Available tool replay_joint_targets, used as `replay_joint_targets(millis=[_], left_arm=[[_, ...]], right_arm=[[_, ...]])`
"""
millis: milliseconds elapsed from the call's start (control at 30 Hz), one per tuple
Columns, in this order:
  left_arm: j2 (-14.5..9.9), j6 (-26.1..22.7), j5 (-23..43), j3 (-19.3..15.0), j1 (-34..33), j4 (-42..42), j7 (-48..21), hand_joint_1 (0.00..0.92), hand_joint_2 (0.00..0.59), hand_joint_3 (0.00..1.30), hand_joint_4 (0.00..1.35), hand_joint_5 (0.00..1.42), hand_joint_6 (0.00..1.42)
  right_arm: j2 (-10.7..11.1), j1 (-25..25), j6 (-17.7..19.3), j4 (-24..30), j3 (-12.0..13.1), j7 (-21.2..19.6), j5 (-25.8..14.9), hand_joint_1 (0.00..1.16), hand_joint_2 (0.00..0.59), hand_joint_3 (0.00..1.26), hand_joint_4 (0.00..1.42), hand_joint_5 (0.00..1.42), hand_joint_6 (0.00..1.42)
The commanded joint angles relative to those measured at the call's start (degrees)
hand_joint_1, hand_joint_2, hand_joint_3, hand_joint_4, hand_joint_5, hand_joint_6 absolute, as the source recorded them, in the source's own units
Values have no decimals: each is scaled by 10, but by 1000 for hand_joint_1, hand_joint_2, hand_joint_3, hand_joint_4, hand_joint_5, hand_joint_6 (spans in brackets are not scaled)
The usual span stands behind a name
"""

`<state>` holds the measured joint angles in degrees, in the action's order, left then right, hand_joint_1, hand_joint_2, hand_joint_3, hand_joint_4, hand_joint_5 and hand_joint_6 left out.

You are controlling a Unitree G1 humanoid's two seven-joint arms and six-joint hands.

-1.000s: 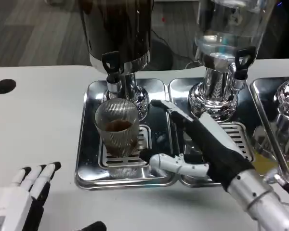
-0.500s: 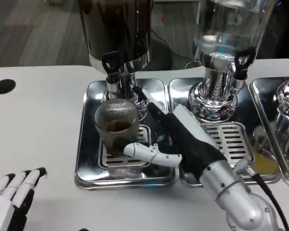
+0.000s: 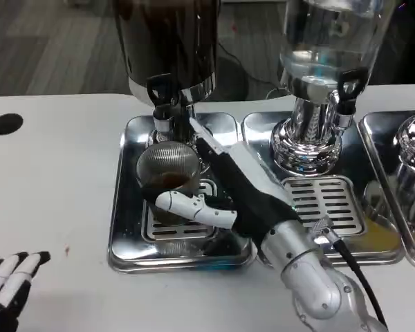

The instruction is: Grasp the cup under the faucet to collect the drink, then remove the cup.

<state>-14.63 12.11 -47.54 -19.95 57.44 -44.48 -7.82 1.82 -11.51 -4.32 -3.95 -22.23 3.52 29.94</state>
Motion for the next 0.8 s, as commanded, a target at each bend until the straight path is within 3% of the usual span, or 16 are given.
replay_joint_targets(millis=[33, 800], left_arm=[[-1, 11, 8, -12, 9, 7, 2, 0, 92, 141, 26, 64, 326], [-1, 33, 8, -17, 35, 6, -12, 0, 96, 165, 51, 77, 340]], right_arm=[[-8, -15, -8, -19, -6, -14, 5, 237, 84, 0, 0, 0, 0], [-15, -43, 0, -75, -3, -28, -13, 293, 92, 0, 20, 22, 0]])
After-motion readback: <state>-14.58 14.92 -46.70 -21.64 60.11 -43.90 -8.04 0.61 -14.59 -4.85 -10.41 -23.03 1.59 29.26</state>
